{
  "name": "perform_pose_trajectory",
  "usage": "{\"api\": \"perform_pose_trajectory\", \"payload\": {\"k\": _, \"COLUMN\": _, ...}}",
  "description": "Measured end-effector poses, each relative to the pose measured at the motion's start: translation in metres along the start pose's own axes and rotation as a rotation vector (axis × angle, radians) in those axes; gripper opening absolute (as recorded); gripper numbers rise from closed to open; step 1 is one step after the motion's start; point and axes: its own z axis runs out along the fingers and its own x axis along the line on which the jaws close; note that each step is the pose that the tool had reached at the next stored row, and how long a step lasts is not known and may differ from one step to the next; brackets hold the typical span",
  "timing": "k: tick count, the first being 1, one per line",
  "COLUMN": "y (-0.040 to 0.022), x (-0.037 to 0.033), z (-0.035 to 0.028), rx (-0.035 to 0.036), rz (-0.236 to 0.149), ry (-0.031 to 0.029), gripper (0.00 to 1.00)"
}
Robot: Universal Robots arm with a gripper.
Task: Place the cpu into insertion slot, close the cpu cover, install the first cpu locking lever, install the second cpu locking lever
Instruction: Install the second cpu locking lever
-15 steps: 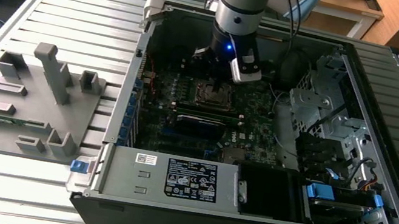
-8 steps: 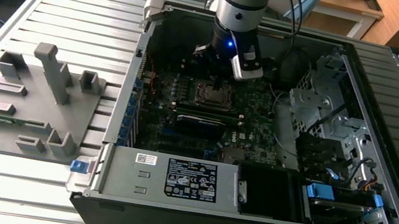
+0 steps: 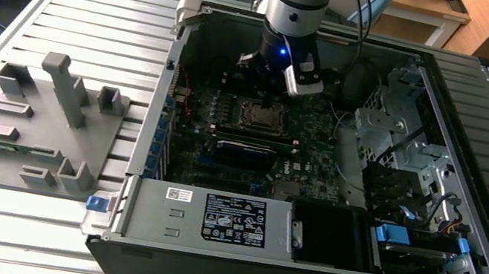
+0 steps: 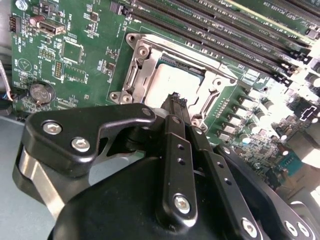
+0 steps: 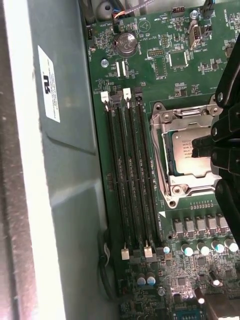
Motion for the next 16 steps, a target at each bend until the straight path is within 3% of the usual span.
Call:
{"api": "perform_pose_trajectory", "payload": {"k": 7, "y": 0.0003, "x": -0.0002, "z": -0.005, "rx": -0.0001, "rz": 0.0, "ry": 0.0, "gripper": 0.11}}
{"api": "perform_pose_trajectory", "payload": {"k": 16, "y": -0.001, "x": -0.0004, "z": -0.0055, "rx": 0.0, "rz": 0.0, "ry": 0.0, "gripper": 0.11}}
